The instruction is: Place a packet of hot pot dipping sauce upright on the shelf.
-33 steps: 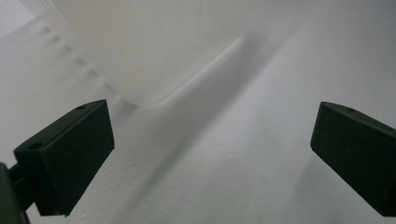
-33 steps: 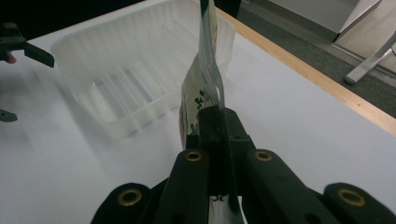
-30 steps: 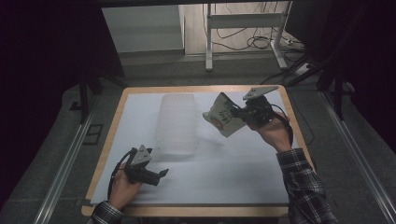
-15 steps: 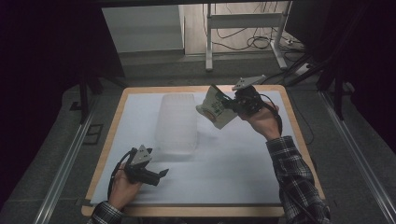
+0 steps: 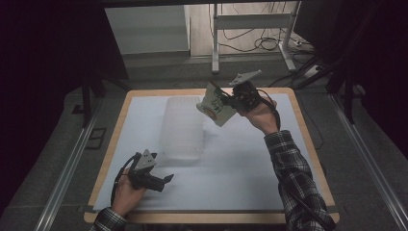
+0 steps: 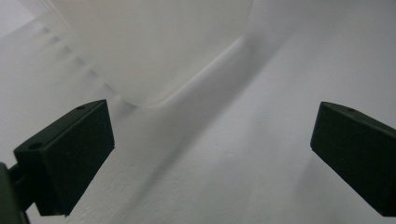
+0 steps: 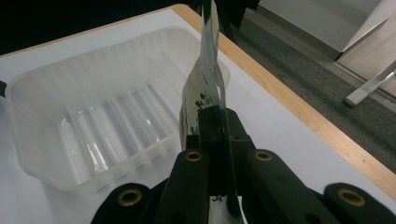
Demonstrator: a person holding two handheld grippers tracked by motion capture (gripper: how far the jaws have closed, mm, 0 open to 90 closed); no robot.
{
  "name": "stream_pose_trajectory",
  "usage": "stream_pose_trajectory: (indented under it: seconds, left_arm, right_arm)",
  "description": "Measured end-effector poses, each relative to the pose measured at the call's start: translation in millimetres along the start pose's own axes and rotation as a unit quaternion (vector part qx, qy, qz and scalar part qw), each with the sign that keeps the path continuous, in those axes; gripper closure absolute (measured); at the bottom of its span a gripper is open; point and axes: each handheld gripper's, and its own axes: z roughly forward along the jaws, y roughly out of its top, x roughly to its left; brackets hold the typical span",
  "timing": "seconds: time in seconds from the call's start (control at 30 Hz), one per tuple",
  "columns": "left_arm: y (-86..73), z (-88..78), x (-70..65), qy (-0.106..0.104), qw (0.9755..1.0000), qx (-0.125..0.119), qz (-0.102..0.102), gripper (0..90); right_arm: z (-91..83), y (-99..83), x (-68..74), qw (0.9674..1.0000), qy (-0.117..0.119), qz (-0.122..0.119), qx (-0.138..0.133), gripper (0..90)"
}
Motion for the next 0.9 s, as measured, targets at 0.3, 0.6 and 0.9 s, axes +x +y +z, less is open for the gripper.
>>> stream_pose_trajectory:
  seconds: [0.3,0.6,0.9]
  left_arm:
    - [0.0,0.3,-0.2,-0.001,1.0,0.002,0.002,0.0]
    - [-0.1,0.1,0.0,-0.001,1.0,0.001,0.003,0.0]
    - [-0.1,-0.1,-0.2,-0.002,1.0,0.0,0.003,0.0]
  right_arm:
    - [14.0,9.4,6.3,0.9992,0.024,-0.029,0.017,89.3]
    - [32.1,23.9,7.8,0.9977,0.024,-0.049,0.039,89.2]
    - [41.8,40.7,15.4,0.9968,0.035,-0.063,0.034,89.2]
